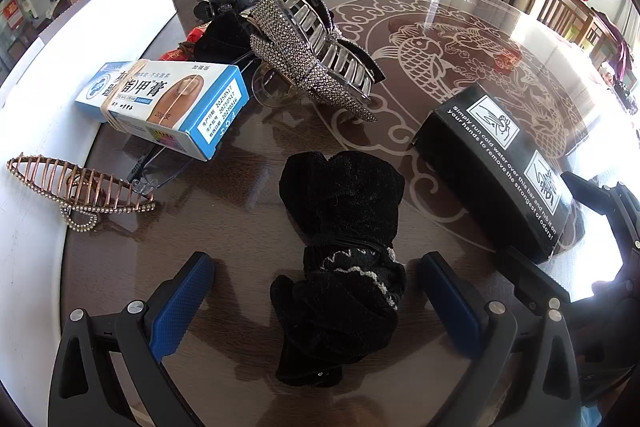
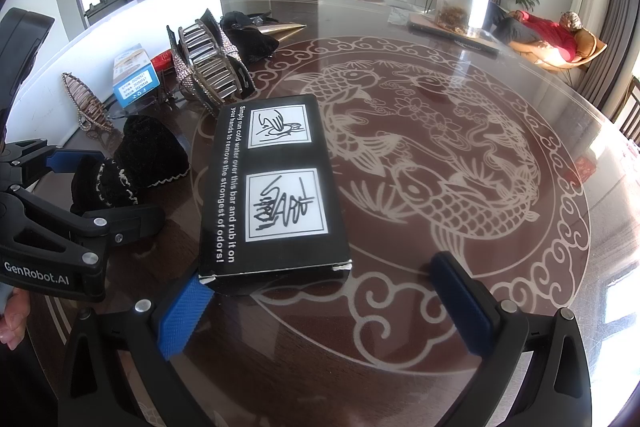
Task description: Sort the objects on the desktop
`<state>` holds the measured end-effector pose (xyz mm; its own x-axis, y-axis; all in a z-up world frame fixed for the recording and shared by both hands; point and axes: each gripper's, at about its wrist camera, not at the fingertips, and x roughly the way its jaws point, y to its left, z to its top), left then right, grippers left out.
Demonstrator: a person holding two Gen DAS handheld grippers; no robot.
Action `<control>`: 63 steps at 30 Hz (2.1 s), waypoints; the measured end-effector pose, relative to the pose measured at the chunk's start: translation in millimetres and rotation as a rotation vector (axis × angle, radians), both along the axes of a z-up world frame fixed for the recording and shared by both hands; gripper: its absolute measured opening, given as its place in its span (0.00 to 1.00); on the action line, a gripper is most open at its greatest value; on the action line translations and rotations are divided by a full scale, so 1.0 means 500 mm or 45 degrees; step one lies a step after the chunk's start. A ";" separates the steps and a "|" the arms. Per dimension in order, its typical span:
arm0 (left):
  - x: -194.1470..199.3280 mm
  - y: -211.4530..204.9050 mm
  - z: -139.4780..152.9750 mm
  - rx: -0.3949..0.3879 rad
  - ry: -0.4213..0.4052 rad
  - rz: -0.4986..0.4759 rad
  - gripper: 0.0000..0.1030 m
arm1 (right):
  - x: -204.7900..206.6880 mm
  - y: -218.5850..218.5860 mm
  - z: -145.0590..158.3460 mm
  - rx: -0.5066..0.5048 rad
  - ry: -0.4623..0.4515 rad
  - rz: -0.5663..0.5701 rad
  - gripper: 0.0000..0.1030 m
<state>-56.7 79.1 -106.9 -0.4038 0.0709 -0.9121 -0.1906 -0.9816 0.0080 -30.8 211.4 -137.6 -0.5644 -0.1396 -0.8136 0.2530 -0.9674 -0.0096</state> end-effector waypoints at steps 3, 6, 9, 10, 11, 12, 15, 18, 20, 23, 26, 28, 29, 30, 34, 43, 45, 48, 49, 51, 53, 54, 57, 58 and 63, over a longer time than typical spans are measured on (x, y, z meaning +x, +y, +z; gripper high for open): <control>0.000 0.000 0.001 0.000 0.003 0.000 1.00 | 0.000 0.000 0.000 0.000 0.000 0.000 1.00; -0.007 0.005 -0.001 0.000 0.006 0.000 1.00 | 0.000 0.000 0.000 0.000 0.000 0.000 1.00; -0.006 0.005 -0.001 0.000 0.005 0.002 1.00 | 0.001 0.000 0.000 0.000 0.000 0.000 1.00; -0.007 0.005 -0.001 0.000 0.006 0.004 1.00 | 0.001 0.000 0.000 0.000 0.000 0.000 1.00; -0.010 0.007 -0.001 -0.001 0.007 0.003 1.00 | 0.001 0.000 0.000 0.000 0.000 0.000 1.00; -0.012 0.008 -0.002 0.000 0.008 0.003 1.00 | 0.001 0.000 0.000 0.000 0.000 0.000 1.00; -0.014 0.008 -0.001 0.000 0.010 0.004 1.00 | 0.001 0.000 0.000 0.000 0.000 0.000 1.00; -0.013 0.008 -0.002 0.000 0.011 0.004 1.00 | 0.001 0.000 0.000 0.000 0.000 0.000 1.00; -0.014 0.008 -0.002 0.000 0.011 0.004 1.00 | 0.001 0.000 0.000 0.000 0.000 0.000 1.00; -0.013 0.008 -0.002 0.000 0.012 0.004 1.00 | 0.001 0.000 0.000 0.000 0.000 0.000 1.00; -0.001 -0.004 0.003 0.001 0.015 0.005 1.00 | 0.001 0.000 0.000 0.000 0.000 0.000 1.00; 0.001 -0.007 0.004 0.001 0.020 0.004 1.00 | 0.001 0.000 0.000 0.000 0.000 0.000 1.00; 0.001 -0.007 0.004 0.002 0.021 0.005 1.00 | 0.001 0.000 0.000 0.000 0.000 0.000 1.00; 0.000 -0.007 0.004 0.003 0.022 0.004 1.00 | 0.001 0.000 0.000 0.000 0.000 0.000 1.00; 0.011 -0.014 0.007 0.004 0.027 0.000 1.00 | 0.001 0.000 0.000 0.000 0.000 0.000 1.00; 0.017 -0.017 0.006 0.002 0.029 0.006 1.00 | 0.001 0.000 0.000 0.000 0.000 0.000 1.00; 0.017 -0.017 0.006 0.002 0.029 0.005 1.00 | 0.001 0.000 0.000 0.000 0.000 0.000 1.00; 0.016 -0.015 0.004 0.002 0.029 0.005 1.00 | 0.001 0.000 0.000 0.000 0.000 0.000 1.00; 0.015 -0.015 0.004 0.002 0.029 0.005 1.00 | 0.001 -0.001 0.000 0.000 0.000 0.000 1.00; 0.014 -0.014 0.004 0.002 0.030 0.005 1.00 | 0.001 0.000 0.000 0.000 0.000 0.000 1.00; 0.014 -0.014 0.004 0.002 0.030 0.005 1.00 | 0.001 0.000 0.000 0.000 0.000 0.000 1.00; 0.015 -0.015 0.004 0.002 0.030 0.005 1.00 | 0.001 0.000 0.000 0.000 0.000 0.000 1.00; 0.015 -0.014 0.004 0.002 0.030 0.005 1.00 | 0.001 0.000 0.000 0.000 0.000 0.000 1.00; 0.015 -0.014 0.004 0.002 0.030 0.006 1.00 | 0.001 0.000 0.000 0.000 0.000 0.000 1.00; 0.014 -0.014 0.003 0.002 0.030 0.006 1.00 | 0.001 0.000 0.000 0.000 0.000 0.000 1.00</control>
<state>-49.6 72.1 -105.3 -0.4258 0.0701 -0.9021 -0.1856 -0.9826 0.0112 -30.3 211.3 -137.5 -0.5644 -0.1395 -0.8136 0.2529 -0.9674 -0.0095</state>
